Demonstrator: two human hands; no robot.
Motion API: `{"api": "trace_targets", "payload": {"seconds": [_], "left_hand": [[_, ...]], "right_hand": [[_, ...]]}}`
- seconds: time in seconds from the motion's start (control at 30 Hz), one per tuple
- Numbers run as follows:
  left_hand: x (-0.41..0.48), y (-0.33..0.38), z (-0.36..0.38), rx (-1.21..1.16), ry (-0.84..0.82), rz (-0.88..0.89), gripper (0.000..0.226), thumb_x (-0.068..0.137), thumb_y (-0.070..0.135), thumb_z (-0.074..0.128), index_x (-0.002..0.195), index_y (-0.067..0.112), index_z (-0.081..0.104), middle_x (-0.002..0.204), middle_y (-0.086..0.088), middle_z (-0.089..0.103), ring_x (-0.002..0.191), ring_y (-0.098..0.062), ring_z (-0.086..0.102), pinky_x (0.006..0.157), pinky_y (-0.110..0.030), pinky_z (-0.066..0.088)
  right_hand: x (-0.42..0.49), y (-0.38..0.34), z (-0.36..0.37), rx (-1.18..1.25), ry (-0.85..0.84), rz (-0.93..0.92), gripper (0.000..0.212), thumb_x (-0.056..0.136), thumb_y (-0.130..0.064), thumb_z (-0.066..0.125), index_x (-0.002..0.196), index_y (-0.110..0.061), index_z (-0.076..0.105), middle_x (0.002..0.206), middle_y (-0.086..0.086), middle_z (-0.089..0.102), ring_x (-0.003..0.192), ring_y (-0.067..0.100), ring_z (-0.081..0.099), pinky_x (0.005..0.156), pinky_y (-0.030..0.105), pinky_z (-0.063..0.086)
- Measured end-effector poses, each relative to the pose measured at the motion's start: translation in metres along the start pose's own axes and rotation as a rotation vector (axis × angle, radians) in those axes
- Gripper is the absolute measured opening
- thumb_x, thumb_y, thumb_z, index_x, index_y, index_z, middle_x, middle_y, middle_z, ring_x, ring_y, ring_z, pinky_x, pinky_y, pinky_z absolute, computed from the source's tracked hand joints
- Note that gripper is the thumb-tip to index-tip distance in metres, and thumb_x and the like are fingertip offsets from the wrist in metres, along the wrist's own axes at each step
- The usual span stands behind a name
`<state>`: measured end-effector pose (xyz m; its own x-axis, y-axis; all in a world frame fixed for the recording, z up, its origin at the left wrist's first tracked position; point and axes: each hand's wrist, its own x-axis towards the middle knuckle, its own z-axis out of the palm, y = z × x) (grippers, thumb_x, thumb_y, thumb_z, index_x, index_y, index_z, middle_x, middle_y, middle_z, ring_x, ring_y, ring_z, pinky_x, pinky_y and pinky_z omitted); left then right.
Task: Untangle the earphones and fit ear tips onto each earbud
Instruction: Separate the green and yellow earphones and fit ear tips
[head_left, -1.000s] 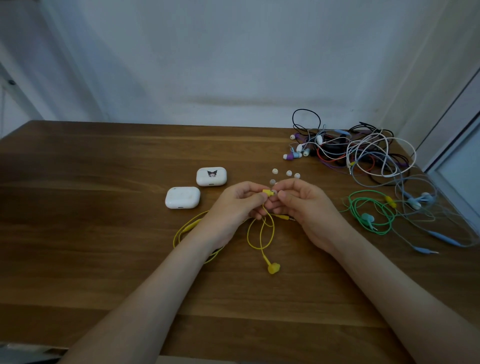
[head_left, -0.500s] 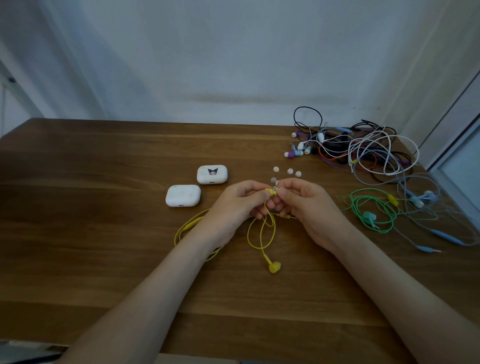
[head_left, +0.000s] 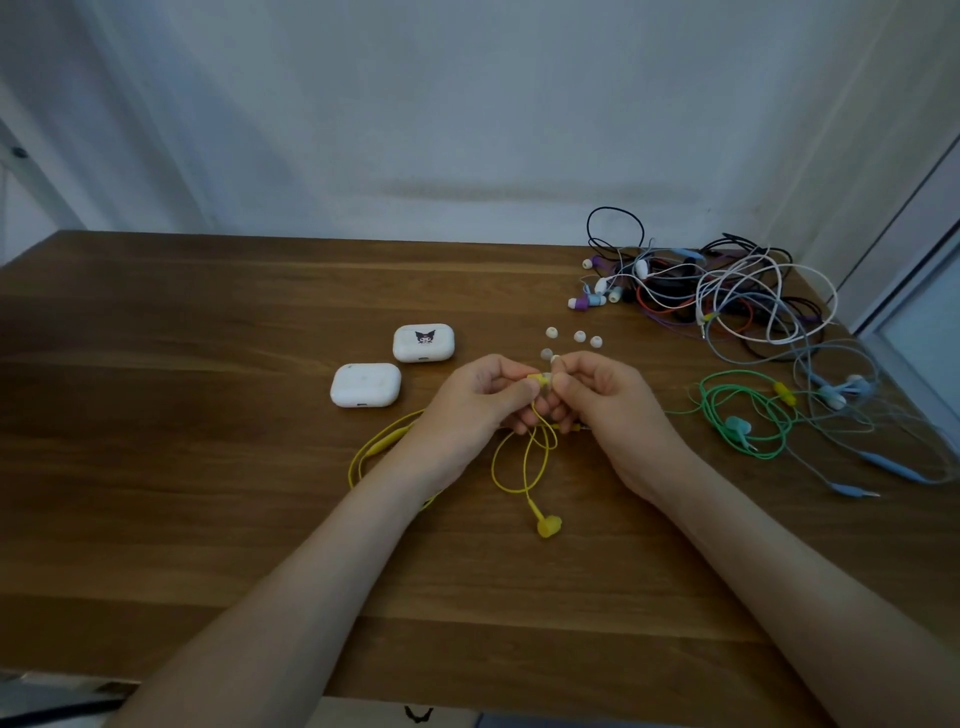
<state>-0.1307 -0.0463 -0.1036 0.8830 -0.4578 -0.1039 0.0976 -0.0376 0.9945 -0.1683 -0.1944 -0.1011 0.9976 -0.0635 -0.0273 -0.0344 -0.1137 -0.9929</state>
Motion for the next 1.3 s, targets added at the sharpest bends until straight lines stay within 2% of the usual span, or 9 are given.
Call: {"api": "trace_targets", "payload": {"seconds": [0.2,0.43,0.57,0.67,0.73,0.8,1.0,1.17,1.3], "left_hand": [[-0.002,-0.003,0.002,0.086,0.048,0.043,0.007,0.095,0.008,0.056,0.100,0.008,0.061,0.076,-0.005,0.065,0.064,-0.005,0.060,0.059,-0.018,0.049],[-0.003,0.000,0.002,0.078,0.044,0.033,0.010,0.096,0.008,0.053,0.101,0.010,0.061,0.074,-0.001,0.066,0.064,-0.007,0.058,0.059,-0.020,0.047],[-0.002,0.003,0.000,-0.017,0.091,-0.014,0.010,0.093,0.008,0.055,0.092,0.014,0.062,0.068,0.000,0.063,0.061,-0.011,0.055,0.057,-0.024,0.044],[-0.001,0.004,-0.001,-0.139,0.149,-0.027,0.006,0.091,0.014,0.059,0.085,0.016,0.059,0.060,0.003,0.057,0.055,-0.012,0.049,0.053,-0.023,0.039],[0.000,0.004,-0.001,-0.108,0.206,-0.017,0.008,0.090,0.020,0.064,0.085,0.017,0.059,0.059,0.006,0.054,0.054,-0.010,0.047,0.052,-0.022,0.037],[0.000,0.003,-0.002,-0.077,0.246,-0.011,0.009,0.089,0.020,0.065,0.084,0.017,0.058,0.059,0.007,0.054,0.054,-0.009,0.048,0.051,-0.021,0.038],[0.001,0.004,0.001,-0.009,0.284,0.007,0.015,0.098,0.017,0.049,0.087,0.018,0.059,0.065,0.006,0.065,0.052,-0.006,0.052,0.050,-0.019,0.041],[0.002,0.001,0.001,0.068,0.278,0.025,0.023,0.101,0.018,0.041,0.088,0.019,0.060,0.073,0.004,0.066,0.058,-0.005,0.054,0.054,-0.020,0.043],[0.001,-0.002,-0.001,0.147,0.244,0.064,0.026,0.095,0.012,0.049,0.080,0.028,0.063,0.076,0.008,0.064,0.065,-0.005,0.055,0.065,-0.024,0.045]], "right_hand": [[-0.003,0.003,0.008,-0.120,0.094,-0.043,0.020,0.096,-0.004,0.046,0.085,-0.015,0.058,0.072,-0.002,0.063,0.064,0.003,0.058,0.061,0.019,0.048],[-0.004,0.001,0.007,-0.096,0.063,-0.067,0.014,0.095,-0.005,0.050,0.087,-0.016,0.056,0.075,-0.002,0.065,0.067,0.003,0.061,0.061,0.019,0.049],[-0.008,-0.004,0.002,-0.199,0.050,-0.213,0.014,0.090,-0.008,0.060,0.089,-0.021,0.055,0.081,-0.004,0.059,0.076,0.006,0.057,0.070,0.024,0.048],[-0.016,-0.013,-0.011,-0.333,-0.213,-0.279,0.020,0.081,-0.023,0.073,0.085,-0.021,0.053,0.075,-0.006,0.053,0.068,0.005,0.049,0.063,0.021,0.042],[-0.021,-0.017,-0.017,-0.574,-0.459,-0.235,0.030,0.072,-0.040,0.076,0.085,-0.024,0.054,0.076,-0.003,0.054,0.069,0.006,0.048,0.067,0.019,0.040],[-0.023,-0.017,-0.018,-0.818,-0.587,-0.242,0.034,0.072,-0.043,0.077,0.090,-0.024,0.055,0.083,-0.003,0.054,0.079,0.005,0.047,0.074,0.012,0.030],[-0.021,-0.015,-0.021,-0.858,-0.606,-0.371,0.012,0.084,-0.035,0.069,0.086,-0.026,0.062,0.082,-0.010,0.053,0.084,0.005,0.049,0.084,0.019,0.030],[-0.021,-0.017,-0.020,-0.913,-0.708,-0.297,0.026,0.078,-0.040,0.074,0.096,-0.026,0.061,0.090,-0.012,0.052,0.090,-0.001,0.043,0.083,0.014,0.026],[-0.018,-0.014,-0.019,-0.817,-0.572,-0.273,0.013,0.083,-0.028,0.071,0.093,-0.025,0.062,0.086,-0.010,0.055,0.082,0.001,0.049,0.075,0.014,0.038]]}}
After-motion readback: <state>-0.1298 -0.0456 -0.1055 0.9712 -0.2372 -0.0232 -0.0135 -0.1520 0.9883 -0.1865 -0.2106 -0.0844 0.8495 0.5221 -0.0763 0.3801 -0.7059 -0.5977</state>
